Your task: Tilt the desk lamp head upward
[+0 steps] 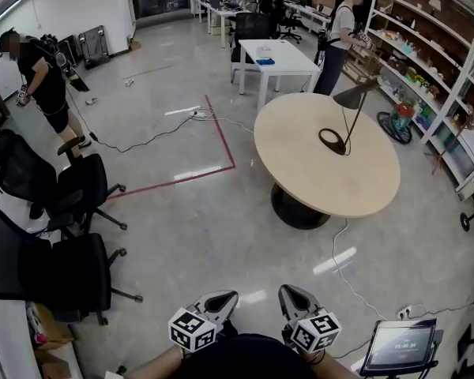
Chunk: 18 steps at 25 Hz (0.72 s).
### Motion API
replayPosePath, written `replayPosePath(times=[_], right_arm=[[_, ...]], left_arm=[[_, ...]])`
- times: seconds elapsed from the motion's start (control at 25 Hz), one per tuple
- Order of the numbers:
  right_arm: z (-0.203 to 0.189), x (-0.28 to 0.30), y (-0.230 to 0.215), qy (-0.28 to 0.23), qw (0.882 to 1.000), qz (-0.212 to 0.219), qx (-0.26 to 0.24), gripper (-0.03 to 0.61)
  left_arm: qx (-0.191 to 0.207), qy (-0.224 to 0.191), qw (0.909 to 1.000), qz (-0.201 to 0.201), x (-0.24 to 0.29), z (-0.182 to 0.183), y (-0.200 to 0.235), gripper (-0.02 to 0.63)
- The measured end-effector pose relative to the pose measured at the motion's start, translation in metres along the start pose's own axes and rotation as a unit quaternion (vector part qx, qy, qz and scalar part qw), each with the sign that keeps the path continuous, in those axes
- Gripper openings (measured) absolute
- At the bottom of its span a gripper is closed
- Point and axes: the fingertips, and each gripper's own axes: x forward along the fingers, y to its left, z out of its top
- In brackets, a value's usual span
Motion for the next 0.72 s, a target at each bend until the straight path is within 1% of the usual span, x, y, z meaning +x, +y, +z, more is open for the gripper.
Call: replayPosePath(times=[0.16, 0.28, 0.36, 0.56, 0.72], right_arm=[[0.009, 0.028, 0.004, -0.004, 1.000, -0.006, -0.001, 0.008], [0.010, 0.051, 0.015, -0.003, 1.000, 0.002, -0.015, 0.008], [0.014, 0.059, 0.016, -0.003, 1.000, -0.002, -0.019, 0.008], [0.013, 0.068, 0.007, 0.001, 1.000, -0.029, -0.003, 0.008], [0.013, 0.078, -0.004, 0.006, 0.999, -0.039, 0.012, 0.008]], left_arm=[[0.005, 0.004, 0.9999, -0.013, 0.009, 0.016, 0.028, 0.003], [0.003, 0.010, 0.9997, -0.022, 0.013, 0.019, 0.050, 0.003], [-0.001, 0.016, 0.9995, -0.027, 0.017, 0.021, 0.060, 0.003], [-0.004, 0.029, 0.9986, -0.043, 0.025, 0.019, 0.069, 0.003], [-0.006, 0.036, 0.9985, -0.042, 0.032, 0.023, 0.079, 0.003]])
